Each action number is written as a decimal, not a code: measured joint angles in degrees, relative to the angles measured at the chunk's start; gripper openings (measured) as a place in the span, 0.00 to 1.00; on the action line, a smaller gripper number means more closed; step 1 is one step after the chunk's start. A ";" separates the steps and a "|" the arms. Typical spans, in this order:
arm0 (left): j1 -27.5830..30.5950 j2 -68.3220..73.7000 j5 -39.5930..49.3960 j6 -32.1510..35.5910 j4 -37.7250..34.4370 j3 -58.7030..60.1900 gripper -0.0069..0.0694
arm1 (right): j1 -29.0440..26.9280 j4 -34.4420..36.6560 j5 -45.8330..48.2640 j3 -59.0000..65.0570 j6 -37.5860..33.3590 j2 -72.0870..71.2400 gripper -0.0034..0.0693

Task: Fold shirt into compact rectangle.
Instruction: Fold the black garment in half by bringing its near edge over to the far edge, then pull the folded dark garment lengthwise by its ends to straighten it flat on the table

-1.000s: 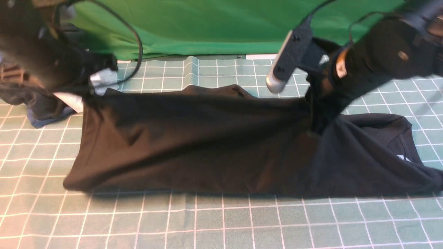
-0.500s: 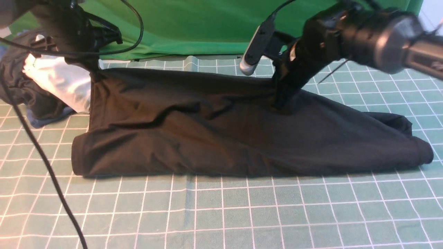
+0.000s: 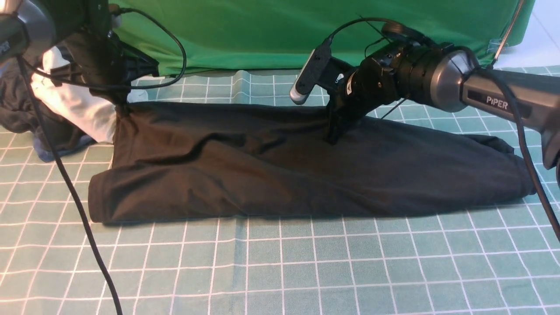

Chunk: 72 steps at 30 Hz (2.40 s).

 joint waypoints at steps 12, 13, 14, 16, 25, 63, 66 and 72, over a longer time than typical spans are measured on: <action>0.21 -0.33 6.62 0.47 5.12 -3.85 0.59 | -0.03 -0.01 7.43 0.00 5.36 -6.51 0.77; 0.28 -0.63 7.73 1.40 4.10 -4.56 0.59 | -0.03 -0.01 8.51 0.00 6.05 -7.48 0.77; 0.28 -0.94 8.84 2.83 2.88 -5.35 0.59 | -0.03 -0.01 9.94 0.00 7.08 -8.74 0.76; 0.28 -2.49 11.58 7.69 -2.06 -6.46 0.50 | -0.03 -0.10 13.36 0.00 8.58 -11.70 0.69; -6.81 -4.39 14.53 18.55 -16.82 -5.69 0.10 | -1.84 -0.30 23.24 -0.11 9.93 -20.76 0.10; -12.36 -7.60 5.89 14.20 -10.19 -5.21 0.10 | -23.46 15.82 29.00 6.21 2.06 -8.61 0.61; -13.07 -10.45 6.78 15.15 -11.95 -2.45 0.10 | -23.46 15.82 26.79 6.21 2.06 -7.24 0.61; -16.45 -16.03 5.51 16.12 -13.97 12.09 0.10 | -23.46 15.72 24.34 6.21 2.06 -4.99 0.61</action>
